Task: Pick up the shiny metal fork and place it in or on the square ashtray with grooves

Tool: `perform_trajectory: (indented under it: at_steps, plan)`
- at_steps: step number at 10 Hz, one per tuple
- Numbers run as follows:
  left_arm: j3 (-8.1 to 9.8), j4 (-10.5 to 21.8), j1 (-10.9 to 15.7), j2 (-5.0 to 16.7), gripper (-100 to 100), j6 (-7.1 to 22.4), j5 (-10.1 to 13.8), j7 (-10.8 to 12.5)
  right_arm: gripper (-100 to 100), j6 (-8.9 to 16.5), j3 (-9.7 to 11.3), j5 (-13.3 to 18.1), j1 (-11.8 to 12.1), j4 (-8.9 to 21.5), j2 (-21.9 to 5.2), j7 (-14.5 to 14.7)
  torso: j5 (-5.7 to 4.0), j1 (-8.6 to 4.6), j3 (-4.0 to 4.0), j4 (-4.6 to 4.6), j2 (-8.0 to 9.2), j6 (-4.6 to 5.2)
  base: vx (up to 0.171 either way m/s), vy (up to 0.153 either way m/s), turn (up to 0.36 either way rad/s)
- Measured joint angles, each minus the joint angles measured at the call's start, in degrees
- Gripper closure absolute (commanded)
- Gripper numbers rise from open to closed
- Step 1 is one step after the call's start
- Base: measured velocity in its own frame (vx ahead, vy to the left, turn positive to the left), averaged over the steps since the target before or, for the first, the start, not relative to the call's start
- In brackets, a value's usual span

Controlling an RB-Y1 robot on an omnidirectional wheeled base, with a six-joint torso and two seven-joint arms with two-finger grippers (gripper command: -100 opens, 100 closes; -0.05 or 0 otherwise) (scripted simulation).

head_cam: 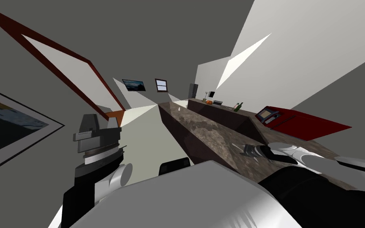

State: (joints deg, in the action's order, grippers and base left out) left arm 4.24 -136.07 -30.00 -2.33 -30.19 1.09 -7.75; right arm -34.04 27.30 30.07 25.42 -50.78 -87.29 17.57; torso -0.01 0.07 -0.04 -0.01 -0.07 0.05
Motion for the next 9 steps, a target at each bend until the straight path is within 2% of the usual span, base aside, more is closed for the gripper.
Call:
perform_trajectory:
  at_steps: [1, 2, 3, 7, 8, 9]
  plan:
    - [0.00, 0.0, 0.0, 0.0, 0, 0.0, 0.0, 0.0, -100, 1.1, -0.4, -0.4, 1.0, -0.8, 0.6, 0.4, 0.00, -0.03, 0.02, 0.01, 0.03, 0.01, 0.018, -0.044, 0.044]
    - [0.00, 0.0, 0.0, 0.0, 0, 0.0, 0.0, 0.0, -100, 1.7, 0.0, 0.1, 0.3, -0.2, 1.7, 0.6, -0.01, -0.05, 0.02, 0.01, 0.02, 0.01, 0.008, -0.020, 0.008]
    - [0.00, 0.0, 0.0, 0.0, 0, 0.0, 0.0, 0.0, 100, 1.7, 0.0, 0.1, 0.2, -0.1, 1.8, 0.6, -0.01, -0.01, 0.02, 0.01, 0.04, 0.01, 0.000, 0.000, 0.000]
    - [0.00, 0.0, 0.0, 0.0, 0, 0.0, 0.0, 0.0, 100, 1.7, 0.0, 0.2, 0.2, -0.1, 1.8, 0.7, -0.11, -0.05, 0.02, 0.01, 0.04, 0.02, 0.000, 0.000, 0.000]
    - [0.00, 0.0, 0.0, 0.0, 0, 0.0, 0.0, 0.0, 0, 1.7, 0.0, 0.2, 0.2, -0.1, 1.8, 0.7, -0.11, -0.05, 0.02, 0.01, 0.04, 0.02, 0.000, 0.000, 0.000]
    - [0.00, 0.0, 0.0, 0.0, 0, 0.0, 0.0, 0.0, 100, 1.7, 0.0, 0.2, 0.2, -0.1, 1.8, 0.7, -0.11, -0.05, 0.02, 0.01, 0.04, 0.02, -0.015, 0.033, -0.086]
